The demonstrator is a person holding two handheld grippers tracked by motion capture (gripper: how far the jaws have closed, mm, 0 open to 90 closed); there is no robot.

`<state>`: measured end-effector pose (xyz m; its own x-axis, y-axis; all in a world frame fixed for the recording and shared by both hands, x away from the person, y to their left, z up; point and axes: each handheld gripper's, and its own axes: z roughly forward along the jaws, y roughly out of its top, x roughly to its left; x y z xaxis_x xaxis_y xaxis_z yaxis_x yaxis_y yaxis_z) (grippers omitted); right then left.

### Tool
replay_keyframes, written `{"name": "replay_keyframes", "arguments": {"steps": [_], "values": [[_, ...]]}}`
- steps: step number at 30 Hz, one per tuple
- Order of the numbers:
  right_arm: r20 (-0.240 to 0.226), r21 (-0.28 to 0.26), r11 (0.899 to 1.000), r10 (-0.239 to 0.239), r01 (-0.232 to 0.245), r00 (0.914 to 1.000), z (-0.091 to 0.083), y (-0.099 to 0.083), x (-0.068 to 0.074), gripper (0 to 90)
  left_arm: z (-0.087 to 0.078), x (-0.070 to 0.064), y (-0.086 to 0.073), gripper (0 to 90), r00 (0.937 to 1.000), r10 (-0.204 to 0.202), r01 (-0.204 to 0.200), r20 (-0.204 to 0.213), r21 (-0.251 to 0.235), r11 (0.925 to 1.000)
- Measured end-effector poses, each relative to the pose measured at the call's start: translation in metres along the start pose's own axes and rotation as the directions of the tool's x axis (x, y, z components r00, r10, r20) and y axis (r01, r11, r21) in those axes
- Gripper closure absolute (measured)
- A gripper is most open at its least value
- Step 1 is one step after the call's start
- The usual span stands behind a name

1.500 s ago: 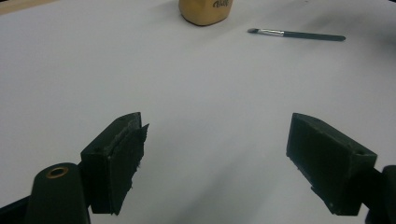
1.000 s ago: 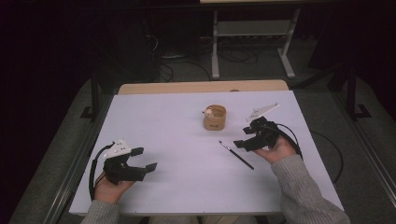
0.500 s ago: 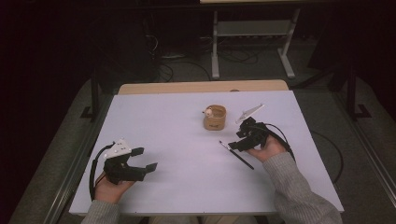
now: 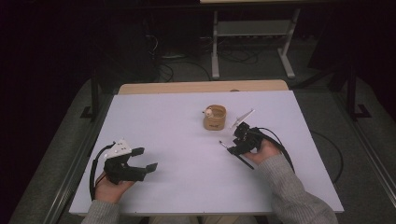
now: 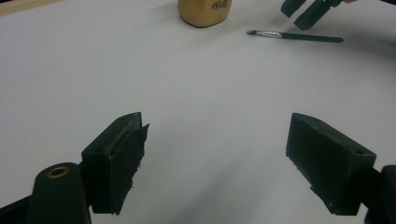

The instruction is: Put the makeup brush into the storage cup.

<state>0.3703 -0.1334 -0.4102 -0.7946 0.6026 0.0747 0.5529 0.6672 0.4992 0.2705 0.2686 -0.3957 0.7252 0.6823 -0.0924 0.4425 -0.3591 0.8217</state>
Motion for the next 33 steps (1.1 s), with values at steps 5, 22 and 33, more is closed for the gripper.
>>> {"name": "replay_keyframes", "arguments": {"steps": [5, 22, 33], "values": [[-0.009, 0.013, 1.000, 0.004, -0.004, 1.0000, 0.005, -0.003, -0.001, 55.0, 0.001, 0.000, 0.000, 19.0, 1.0000, 0.001, -0.001, 0.003, 0.002, 1.0000], [0.009, 0.058, 0.998, -0.016, 0.015, 0.9998, 0.016, -0.004, 0.002, 72.9, 0.001, 0.001, 0.000, 19.9, 1.0000, 0.000, 0.000, 0.003, 0.006, 1.0000], [0.035, 0.068, 0.997, -0.030, 0.027, 0.9989, 0.018, -0.004, 0.004, 80.0, 0.002, 0.001, -0.001, 20.3, 1.0000, -0.002, 0.002, 0.003, 0.009, 1.0000]]}}
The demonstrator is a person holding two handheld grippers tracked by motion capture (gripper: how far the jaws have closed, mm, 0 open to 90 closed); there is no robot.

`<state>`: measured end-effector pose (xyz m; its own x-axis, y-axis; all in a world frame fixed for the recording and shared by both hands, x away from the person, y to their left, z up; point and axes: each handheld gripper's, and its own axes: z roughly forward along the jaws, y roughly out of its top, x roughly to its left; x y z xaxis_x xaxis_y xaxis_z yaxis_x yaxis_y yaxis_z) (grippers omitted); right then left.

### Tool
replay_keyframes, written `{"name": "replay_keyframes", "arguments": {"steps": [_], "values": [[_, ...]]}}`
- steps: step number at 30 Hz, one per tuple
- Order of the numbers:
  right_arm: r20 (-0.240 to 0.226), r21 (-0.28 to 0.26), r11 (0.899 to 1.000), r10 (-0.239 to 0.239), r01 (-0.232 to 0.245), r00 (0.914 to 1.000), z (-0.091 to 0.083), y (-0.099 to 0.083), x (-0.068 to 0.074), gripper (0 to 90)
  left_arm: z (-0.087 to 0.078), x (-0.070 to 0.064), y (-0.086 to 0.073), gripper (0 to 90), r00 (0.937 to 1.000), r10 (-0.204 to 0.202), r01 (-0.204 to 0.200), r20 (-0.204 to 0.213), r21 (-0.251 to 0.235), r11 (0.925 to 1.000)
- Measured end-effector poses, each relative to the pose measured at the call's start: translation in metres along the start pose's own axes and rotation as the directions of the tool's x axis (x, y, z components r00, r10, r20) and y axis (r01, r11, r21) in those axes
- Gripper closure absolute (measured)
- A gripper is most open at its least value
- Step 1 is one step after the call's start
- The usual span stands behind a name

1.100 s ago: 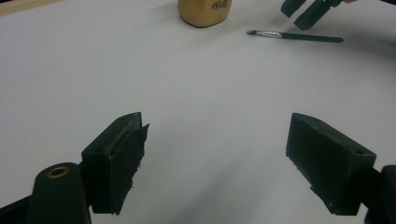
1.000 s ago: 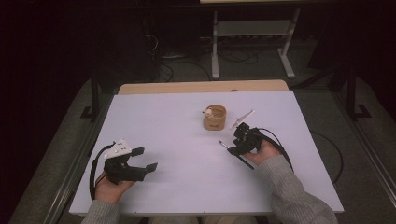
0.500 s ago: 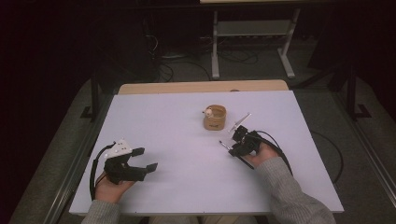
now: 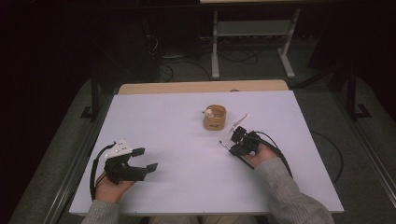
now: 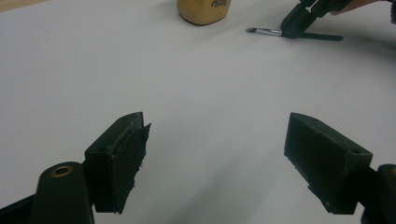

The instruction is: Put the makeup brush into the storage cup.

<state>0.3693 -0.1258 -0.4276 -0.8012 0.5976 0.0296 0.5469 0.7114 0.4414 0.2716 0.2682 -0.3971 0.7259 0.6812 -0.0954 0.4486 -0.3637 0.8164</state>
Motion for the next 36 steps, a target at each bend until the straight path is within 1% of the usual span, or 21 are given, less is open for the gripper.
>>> {"name": "replay_keyframes", "arguments": {"steps": [4, 5, 10, 12, 13, 15, 19, 20, 22, 23, 25, 28, 29, 32, 33, 34, 36], "values": [[0.004, 0.002, 1.000, -0.002, 0.002, 1.0000, 0.000, 0.000, 0.003, 82.4, 0.000, 0.000, 0.000, 20.6, 1.0000, -0.006, 0.006, 0.002, -0.001, 1.0000], [0.011, 0.001, 1.000, 0.012, -0.012, 0.9999, 0.000, 0.000, 0.004, 82.8, 0.000, 0.000, 0.000, 20.6, 1.0000, -0.004, 0.004, 0.002, 0.000, 1.0000], [0.008, 0.000, 1.000, 0.011, -0.011, 0.9999, 0.000, 0.000, 0.003, 83.3, 0.000, 0.000, 0.001, 20.6, 1.0000, 0.002, -0.002, 0.003, -0.001, 1.0000], [-0.001, -0.001, 1.000, 0.020, -0.020, 0.9998, 0.000, 0.000, 0.002, 83.3, 0.000, 0.000, 0.000, 20.7, 1.0000, -0.006, 0.006, 0.003, -0.001, 1.0000], [-0.019, -0.004, 1.000, 0.031, -0.031, 0.9994, 0.000, -0.001, 0.000, 83.3, 0.000, 0.000, 0.001, 20.7, 1.0000, 0.000, 0.000, 0.006, 0.000, 1.0000], [-0.023, -0.006, 1.000, 0.027, -0.027, 0.9994, 0.000, -0.001, -0.001, 83.3, 0.000, 0.000, 0.001, 20.7, 1.0000, 0.000, 0.001, 0.010, -0.008, 1.0000], [-0.043, -0.017, 0.999, 0.045, -0.046, 0.9981, 0.000, -0.003, -0.004, 83.4, 0.000, -0.002, 0.002, 20.9, 0.9999, 0.009, -0.009, 0.012, -0.008, 0.9999], [-0.044, -0.024, 0.999, 0.042, -0.043, 0.9981, 0.000, -0.003, -0.005, 83.4, 0.000, -0.002, 0.002, 20.9, 0.9999, 0.011, -0.011, 0.013, -0.007, 0.9999], [-0.061, -0.041, 0.998, 0.047, -0.049, 0.9971, -0.002, -0.003, -0.006, 83.4, 0.000, -0.003, 0.001, 20.9, 0.9998, -0.004, 0.004, 0.020, -0.008, 1.0000], [-0.061, -0.041, 0.998, 0.047, -0.049, 0.9971, -0.002, -0.003, -0.006, 83.4, 0.000, -0.003, 0.001, 20.9, 0.9998, -0.004, 0.004, 0.020, -0.008, 1.0000], [-0.068, -0.065, 0.997, 0.045, -0.049, 0.9967, -0.007, -0.002, -0.006, 83.4, 0.001, -0.003, 0.001, 20.8, 0.9998, -0.003, 0.003, 0.021, -0.005, 1.0000], [-0.072, -0.076, 0.996, 0.048, -0.054, 0.9963, -0.010, -0.002, -0.006, 83.3, 0.001, -0.002, 0.002, 20.9, 0.9998, -0.003, 0.003, 0.020, -0.007, 1.0000], [-0.074, -0.085, 0.995, 0.037, -0.044, 0.9966, -0.013, -0.001, -0.006, 83.3, 0.001, -0.002, 0.003, 20.9, 0.9998, -0.004, 0.004, 0.018, -0.008, 1.0000], [-0.077, -0.097, 0.994, 0.035, -0.042, 0.9964, -0.017, -0.001, -0.005, 83.4, 0.001, -0.001, 0.004, 21.0, 0.9998, -0.001, 0.001, 0.019, -0.003, 1.0000], [-0.084, -0.115, 0.992, 0.035, -0.044, 0.9958, -0.022, -0.002, -0.005, 83.4, 0.001, -0.001, 0.005, 21.0, 0.9998, 0.003, -0.003, 0.022, -0.002, 1.0000], [-0.084, -0.115, 0.992, 0.035, -0.044, 0.9958, -0.022, -0.002, -0.005, 83.4, 0.001, -0.001, 0.005, 21.0, 0.9998, 0.003, -0.003, 0.022, -0.002, 1.0000], [-0.113, -0.151, 0.988, 0.024, -0.041, 0.9933, -0.030, -0.003, -0.005, 83.4, 0.002, -0.001, 0.009, 21.1, 0.9993, 0.008, -0.008, 0.036, -0.007, 0.9999]]}}
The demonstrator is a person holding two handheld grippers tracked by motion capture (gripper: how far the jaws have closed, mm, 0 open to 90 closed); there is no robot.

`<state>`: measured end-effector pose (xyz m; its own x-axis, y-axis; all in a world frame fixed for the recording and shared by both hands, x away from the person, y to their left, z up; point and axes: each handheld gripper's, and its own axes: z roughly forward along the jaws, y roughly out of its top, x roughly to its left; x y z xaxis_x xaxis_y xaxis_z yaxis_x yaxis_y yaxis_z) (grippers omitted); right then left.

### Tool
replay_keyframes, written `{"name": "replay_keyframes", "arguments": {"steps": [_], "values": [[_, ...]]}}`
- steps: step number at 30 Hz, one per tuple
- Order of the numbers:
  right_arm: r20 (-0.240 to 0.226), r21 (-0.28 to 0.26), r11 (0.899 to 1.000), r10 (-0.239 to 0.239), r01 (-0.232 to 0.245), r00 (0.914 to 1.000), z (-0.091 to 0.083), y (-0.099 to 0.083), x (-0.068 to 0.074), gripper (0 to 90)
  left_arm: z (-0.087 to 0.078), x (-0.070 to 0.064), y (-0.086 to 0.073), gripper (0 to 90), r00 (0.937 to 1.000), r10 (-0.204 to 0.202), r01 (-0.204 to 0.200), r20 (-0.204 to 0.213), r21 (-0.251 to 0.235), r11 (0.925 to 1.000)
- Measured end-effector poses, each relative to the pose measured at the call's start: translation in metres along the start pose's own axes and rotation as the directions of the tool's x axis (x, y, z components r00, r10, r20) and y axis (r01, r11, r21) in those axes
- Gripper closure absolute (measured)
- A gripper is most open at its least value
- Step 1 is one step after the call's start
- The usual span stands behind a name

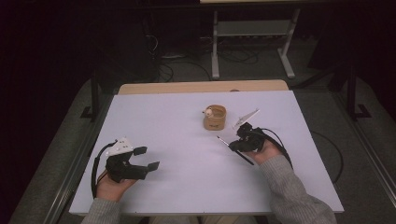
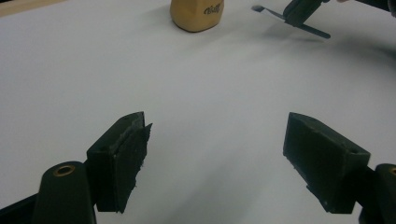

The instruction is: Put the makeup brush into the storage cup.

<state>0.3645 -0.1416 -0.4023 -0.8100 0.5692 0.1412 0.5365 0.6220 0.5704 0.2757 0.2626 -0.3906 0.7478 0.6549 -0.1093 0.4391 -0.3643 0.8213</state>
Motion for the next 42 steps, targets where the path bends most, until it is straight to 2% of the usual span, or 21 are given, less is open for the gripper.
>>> {"name": "replay_keyframes", "arguments": {"steps": [7, 11, 14, 15, 17, 18, 20, 25, 27, 28, 29, 30, 35, 37, 39, 40, 42], "values": [[-0.017, -0.050, 0.999, -0.005, 0.005, 0.9998, -0.017, 0.004, 0.004, 83.4, 0.003, -0.001, 0.004, 21.1, 0.9998, 0.012, -0.013, 0.018, 0.022, 0.9997], [-0.035, -0.090, 0.996, -0.030, 0.027, 0.9989, -0.029, 0.011, 0.009, 83.4, 0.002, -0.004, 0.010, 21.2, 0.9993, 0.025, -0.025, 0.029, 0.017, 0.9995], [-0.051, -0.108, 0.993, -0.054, 0.048, 0.9973, -0.037, 0.018, 0.016, 83.4, 0.004, -0.003, 0.014, 22.1, 0.9985, 0.040, -0.040, 0.039, 0.015, 0.9991], [-0.060, -0.118, 0.991, -0.064, 0.056, 0.9962, -0.040, 0.020, 0.019, 83.4, 0.005, -0.003, 0.016, 21.8, 0.9985, 0.028, -0.029, 0.047, 0.015, 0.9995], [-0.072, -0.143, 0.986, -0.098, 0.087, 0.9926, -0.047, 0.026, 0.025, 83.4, 0.006, -0.004, 0.019, 22.2, 0.9976, 0.048, -0.049, 0.050, 0.018, 0.9986], [-0.072, -0.143, 0.986, -0.098, 0.087, 0.9926, -0.047, 0.026, 0.025, 83.4, 0.007, -0.004, 0.021, 22.2, 0.9976, 0.046, -0.047, 0.053, 0.020, 0.9987], [-0.063, -0.150, 0.981, -0.136, 0.125, 0.9887, -0.051, 0.032, 0.030, 83.4, 0.007, -0.005, 0.025, 23.3, 0.9967, 0.055, -0.056, 0.060, 0.012, 0.9984], [-0.072, -0.159, 0.976, -0.160, 0.147, 0.9845, -0.055, 0.039, 0.037, 83.4, 0.012, -0.009, 0.041, 23.0, 0.9938, 0.080, -0.082, 0.076, 0.021, 0.9964], [-0.085, -0.173, 0.971, -0.181, 0.164, 0.9798, -0.057, 0.043, 0.041, 83.4, 0.015, -0.011, 0.051, 23.5, 0.9898, 0.110, -0.114, 0.090, 0.035, 0.9929], [-0.085, -0.173, 0.971, -0.181, 0.164, 0.9798, -0.057, 0.043, 0.041, 83.4, 0.015, -0.011, 0.051, 23.6, 0.9898, 0.110, -0.114, 0.090, 0.035, 0.9929], [-0.087, -0.176, 0.969, -0.190, 0.173, 0.9778, -0.058, 0.044, 0.041, 83.4, 0.018, -0.012, 0.055, 23.6, 0.9889, 0.111, -0.116, 0.100, 0.052, 0.9919], [-0.093, -0.180, 0.966, -0.206, 0.187, 0.9743, -0.058, 0.045, 0.043, 83.4, 0.020, -0.013, 0.056, 23.6, 0.9884, 0.109, -0.115, 0.105, 0.048, 0.9922], [-0.114, -0.201, 0.958, -0.233, 0.207, 0.9658, -0.060, 0.049, 0.050, 83.4, 0.028, -0.023, 0.070, 25.1, 0.9809, 0.135, -0.144, 0.140, 0.053, 0.9882], [-0.122, -0.201, 0.953, -0.254, 0.227, 0.9595, -0.059, 0.050, 0.052, 83.4, 0.031, -0.025, 0.073, 25.9, 0.9787, 0.139, -0.149, 0.151, 0.052, 0.9875], [-0.126, -0.200, 0.953, -0.256, 0.228, 0.9585, -0.058, 0.050, 0.053, 83.4, 0.034, -0.027, 0.076, 26.2, 0.9768, 0.142, -0.153, 0.160, 0.055, 0.9867], [-0.134, -0.207, 0.948, -0.274, 0.244, 0.9524, -0.057, 0.051, 0.054, 83.4, 0.035, -0.028, 0.078, 28.0, 0.9751, 0.147, -0.159, 0.166, 0.058, 0.9856], [-0.142, -0.208, 0.949, -0.271, 0.239, 0.9521, -0.056, 0.051, 0.056, 83.4, 0.037, -0.029, 0.081, 28.9, 0.9715, 0.150, -0.162, 0.184, 0.057, 0.9851]]}}
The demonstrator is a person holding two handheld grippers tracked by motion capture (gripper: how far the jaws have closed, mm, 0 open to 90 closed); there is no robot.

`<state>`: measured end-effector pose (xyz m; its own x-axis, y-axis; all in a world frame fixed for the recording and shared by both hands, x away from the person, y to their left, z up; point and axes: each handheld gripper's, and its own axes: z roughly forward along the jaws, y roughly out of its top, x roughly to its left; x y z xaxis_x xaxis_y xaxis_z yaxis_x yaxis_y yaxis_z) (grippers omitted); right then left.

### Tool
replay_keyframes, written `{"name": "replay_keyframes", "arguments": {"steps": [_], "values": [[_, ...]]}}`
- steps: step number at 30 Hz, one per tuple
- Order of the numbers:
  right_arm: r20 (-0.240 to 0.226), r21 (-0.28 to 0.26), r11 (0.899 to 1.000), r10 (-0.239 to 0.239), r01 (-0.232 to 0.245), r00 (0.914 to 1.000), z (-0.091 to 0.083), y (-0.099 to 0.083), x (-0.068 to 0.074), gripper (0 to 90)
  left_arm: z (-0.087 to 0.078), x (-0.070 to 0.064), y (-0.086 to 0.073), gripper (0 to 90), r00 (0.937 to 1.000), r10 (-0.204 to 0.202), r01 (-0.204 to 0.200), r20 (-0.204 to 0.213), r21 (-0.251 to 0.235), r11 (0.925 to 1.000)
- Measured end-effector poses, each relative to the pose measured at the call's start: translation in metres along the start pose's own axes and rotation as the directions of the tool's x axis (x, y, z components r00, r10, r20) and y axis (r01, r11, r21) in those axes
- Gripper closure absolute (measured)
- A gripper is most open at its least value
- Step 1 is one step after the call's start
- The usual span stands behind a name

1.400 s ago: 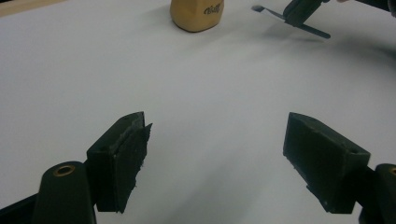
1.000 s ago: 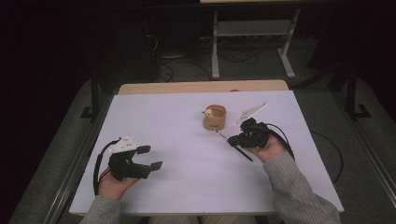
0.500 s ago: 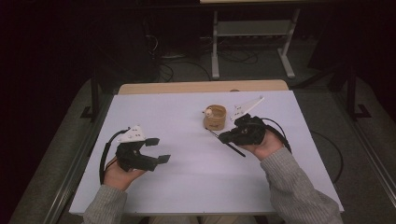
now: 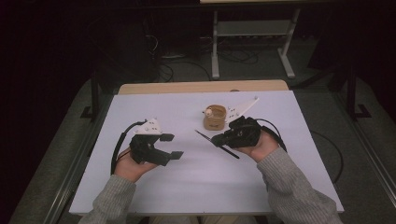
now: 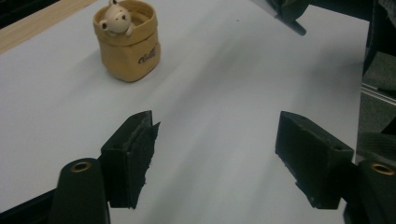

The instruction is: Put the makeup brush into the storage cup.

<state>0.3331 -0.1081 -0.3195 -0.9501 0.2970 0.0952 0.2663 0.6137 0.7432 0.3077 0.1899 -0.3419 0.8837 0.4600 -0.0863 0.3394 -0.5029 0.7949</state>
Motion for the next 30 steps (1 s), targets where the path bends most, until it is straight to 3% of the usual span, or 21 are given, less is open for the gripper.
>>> {"name": "replay_keyframes", "arguments": {"steps": [7, 16, 20, 21, 30], "values": [[-0.047, 0.008, 0.999, -0.040, 0.040, 0.9981, 0.013, 0.000, 0.011, 83.4, 0.006, -0.005, 0.004, 33.1, 0.9989, 0.018, -0.018, 0.044, -0.001, 0.9998], [-0.103, 0.019, 0.996, -0.081, 0.083, 0.9914, 0.032, -0.003, 0.017, 83.4, 0.009, -0.008, 0.006, 43.6, 0.9930, 0.049, -0.050, 0.107, 0.013, 0.9986], [-0.114, 0.017, 0.995, -0.095, 0.098, 0.9890, 0.039, -0.003, 0.018, 83.4, 0.012, -0.010, 0.007, 47.2, 0.9890, 0.063, -0.067, 0.134, 0.030, 0.9973], [-0.124, 0.014, 0.994, -0.102, 0.104, 0.9870, 0.041, -0.003, 0.019, 83.4, 0.014, -0.010, 0.007, 50.3, 0.9858, 0.060, -0.067, 0.157, 0.038, 0.9970], [-0.140, 0.006, 0.989, -0.147, 0.150, 0.9792, 0.047, -0.006, 0.022, 83.4, 0.023, -0.014, 0.007, 58.4, 0.9763, 0.068, -0.087, 0.205, 0.085, 0.9926]]}}
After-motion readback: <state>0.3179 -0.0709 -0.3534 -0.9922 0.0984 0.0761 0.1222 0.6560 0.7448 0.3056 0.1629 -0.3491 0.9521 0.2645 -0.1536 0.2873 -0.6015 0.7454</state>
